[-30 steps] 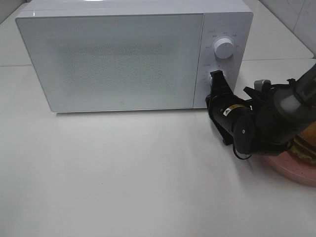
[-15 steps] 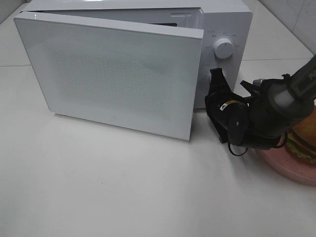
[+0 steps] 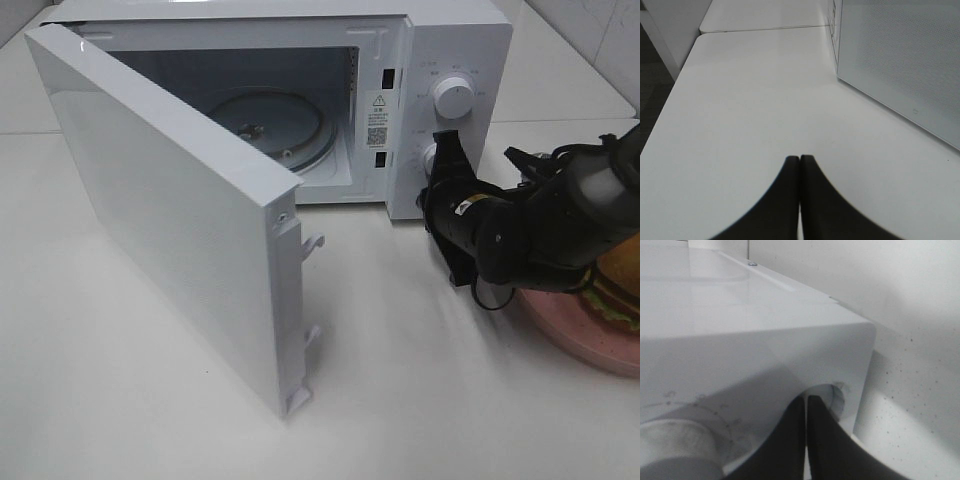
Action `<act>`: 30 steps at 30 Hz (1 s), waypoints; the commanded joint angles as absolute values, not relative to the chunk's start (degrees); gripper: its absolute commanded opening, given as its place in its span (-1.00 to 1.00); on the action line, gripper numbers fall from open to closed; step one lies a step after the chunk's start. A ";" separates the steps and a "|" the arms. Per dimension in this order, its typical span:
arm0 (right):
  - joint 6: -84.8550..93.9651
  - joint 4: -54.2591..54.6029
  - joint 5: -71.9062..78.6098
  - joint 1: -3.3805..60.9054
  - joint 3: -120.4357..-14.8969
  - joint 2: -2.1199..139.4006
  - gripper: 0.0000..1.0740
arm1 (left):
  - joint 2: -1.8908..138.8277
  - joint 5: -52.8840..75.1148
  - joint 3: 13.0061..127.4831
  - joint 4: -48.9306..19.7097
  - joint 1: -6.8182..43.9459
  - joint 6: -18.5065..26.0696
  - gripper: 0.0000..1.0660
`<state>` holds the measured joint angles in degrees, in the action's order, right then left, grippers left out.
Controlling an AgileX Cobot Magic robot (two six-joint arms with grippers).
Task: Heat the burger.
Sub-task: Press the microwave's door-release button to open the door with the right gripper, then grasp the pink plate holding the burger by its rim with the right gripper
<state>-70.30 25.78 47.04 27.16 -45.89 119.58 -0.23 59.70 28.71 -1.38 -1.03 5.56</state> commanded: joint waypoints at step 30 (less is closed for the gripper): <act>-35.01 -11.75 33.06 27.33 -35.81 102.73 -0.34 | -1.49 59.53 28.65 -1.60 -1.20 5.50 -1.00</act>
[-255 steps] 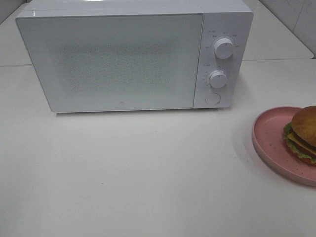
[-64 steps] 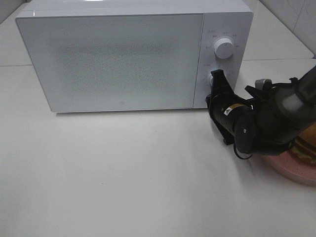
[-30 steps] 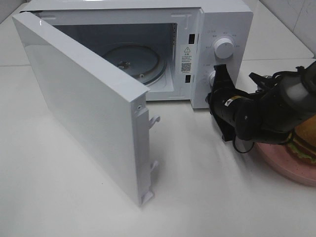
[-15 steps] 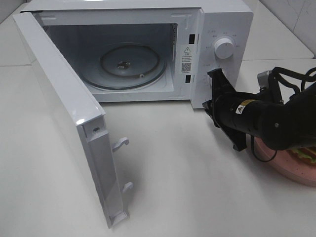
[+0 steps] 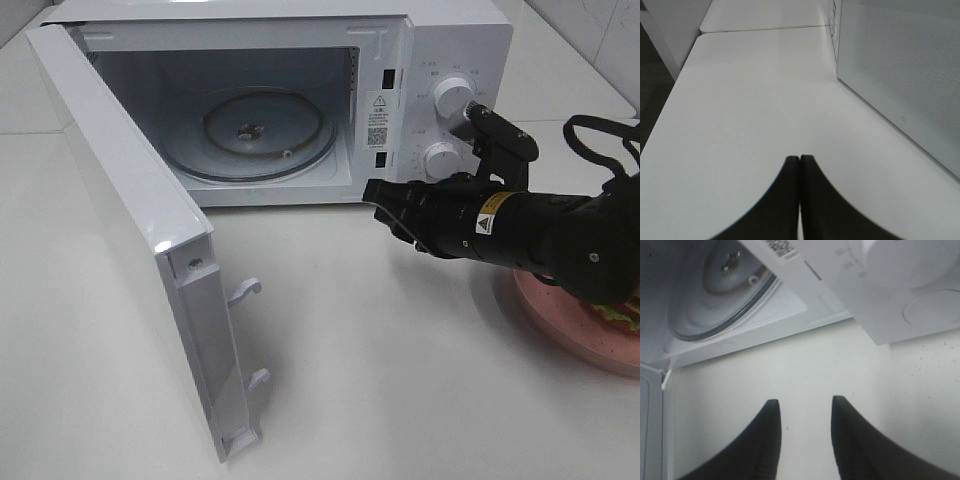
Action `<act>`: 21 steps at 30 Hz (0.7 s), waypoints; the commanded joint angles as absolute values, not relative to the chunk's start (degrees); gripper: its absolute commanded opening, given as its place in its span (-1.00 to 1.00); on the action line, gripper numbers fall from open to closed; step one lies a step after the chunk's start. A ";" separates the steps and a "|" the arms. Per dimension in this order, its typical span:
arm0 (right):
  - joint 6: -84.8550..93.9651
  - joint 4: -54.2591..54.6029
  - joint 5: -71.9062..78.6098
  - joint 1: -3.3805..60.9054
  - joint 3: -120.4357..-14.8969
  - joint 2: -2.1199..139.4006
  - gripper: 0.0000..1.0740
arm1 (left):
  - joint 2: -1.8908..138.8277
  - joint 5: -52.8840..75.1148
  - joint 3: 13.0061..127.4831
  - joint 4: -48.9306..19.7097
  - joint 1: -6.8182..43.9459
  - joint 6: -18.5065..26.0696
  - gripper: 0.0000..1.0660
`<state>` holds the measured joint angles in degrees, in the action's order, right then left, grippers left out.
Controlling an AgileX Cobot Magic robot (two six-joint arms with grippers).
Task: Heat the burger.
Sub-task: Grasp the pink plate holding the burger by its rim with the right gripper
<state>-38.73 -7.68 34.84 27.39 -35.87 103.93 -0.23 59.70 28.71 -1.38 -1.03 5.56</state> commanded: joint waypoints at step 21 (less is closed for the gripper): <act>-27.73 -24.41 -10.60 27.33 -46.47 101.36 -0.27 | -1.49 59.53 28.65 -1.60 -1.20 5.50 -1.00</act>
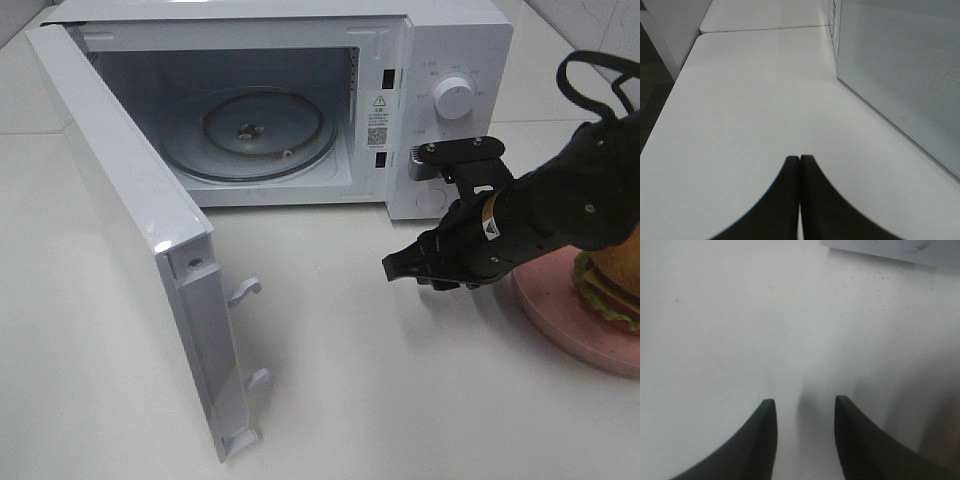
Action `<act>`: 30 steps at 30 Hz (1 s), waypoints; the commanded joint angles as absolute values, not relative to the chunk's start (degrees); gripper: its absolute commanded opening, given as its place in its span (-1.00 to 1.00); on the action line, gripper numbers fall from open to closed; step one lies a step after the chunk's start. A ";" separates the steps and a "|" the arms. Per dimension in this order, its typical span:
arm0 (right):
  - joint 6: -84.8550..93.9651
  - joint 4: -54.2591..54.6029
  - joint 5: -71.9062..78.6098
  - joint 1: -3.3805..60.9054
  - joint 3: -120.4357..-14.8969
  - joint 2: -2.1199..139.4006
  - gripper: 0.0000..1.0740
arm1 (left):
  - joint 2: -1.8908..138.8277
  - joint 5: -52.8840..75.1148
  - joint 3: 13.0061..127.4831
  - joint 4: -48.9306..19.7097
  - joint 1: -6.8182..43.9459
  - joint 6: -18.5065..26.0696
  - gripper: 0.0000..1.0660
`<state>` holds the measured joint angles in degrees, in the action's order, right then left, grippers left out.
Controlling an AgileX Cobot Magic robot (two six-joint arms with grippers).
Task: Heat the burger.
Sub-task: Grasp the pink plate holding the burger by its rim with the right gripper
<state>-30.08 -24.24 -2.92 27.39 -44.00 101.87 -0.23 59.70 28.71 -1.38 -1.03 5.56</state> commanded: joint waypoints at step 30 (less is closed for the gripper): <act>-3.61 -6.65 -45.84 27.33 -60.28 101.36 0.35 | -1.49 59.53 28.65 -1.60 -1.20 5.50 -1.00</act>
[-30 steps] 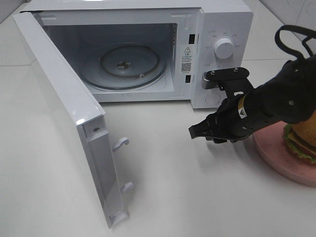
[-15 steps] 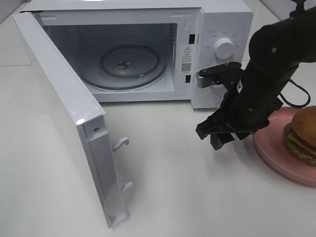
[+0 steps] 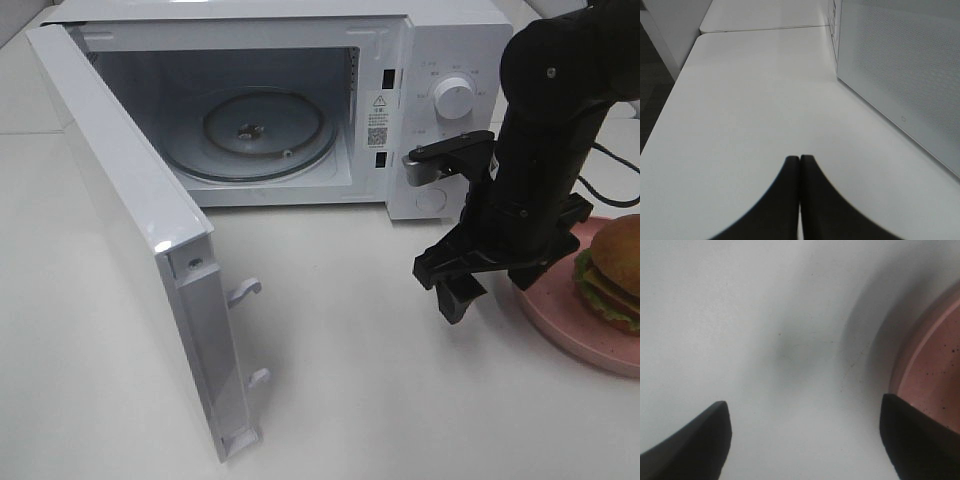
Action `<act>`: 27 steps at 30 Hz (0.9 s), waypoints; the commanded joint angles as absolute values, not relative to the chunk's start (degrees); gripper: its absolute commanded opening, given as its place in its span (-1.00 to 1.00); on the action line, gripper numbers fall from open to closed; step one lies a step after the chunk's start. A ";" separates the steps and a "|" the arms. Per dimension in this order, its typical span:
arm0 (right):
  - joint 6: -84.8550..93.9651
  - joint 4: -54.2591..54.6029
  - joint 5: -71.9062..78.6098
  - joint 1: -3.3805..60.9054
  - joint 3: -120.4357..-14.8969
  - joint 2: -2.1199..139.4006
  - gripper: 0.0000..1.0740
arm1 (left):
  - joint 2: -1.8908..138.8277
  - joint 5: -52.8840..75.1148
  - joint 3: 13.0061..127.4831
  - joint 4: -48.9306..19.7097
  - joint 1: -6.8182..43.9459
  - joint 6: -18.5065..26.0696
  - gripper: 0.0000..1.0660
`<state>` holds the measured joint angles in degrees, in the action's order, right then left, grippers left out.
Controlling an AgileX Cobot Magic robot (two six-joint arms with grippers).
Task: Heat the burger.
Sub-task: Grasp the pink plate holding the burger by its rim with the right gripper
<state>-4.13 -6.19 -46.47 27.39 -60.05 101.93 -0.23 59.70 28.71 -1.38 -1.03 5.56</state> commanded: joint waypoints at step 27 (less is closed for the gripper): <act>-10.66 -11.63 -43.66 25.61 -60.28 101.41 0.30 | -1.49 59.53 28.65 -1.60 -1.20 5.50 -1.00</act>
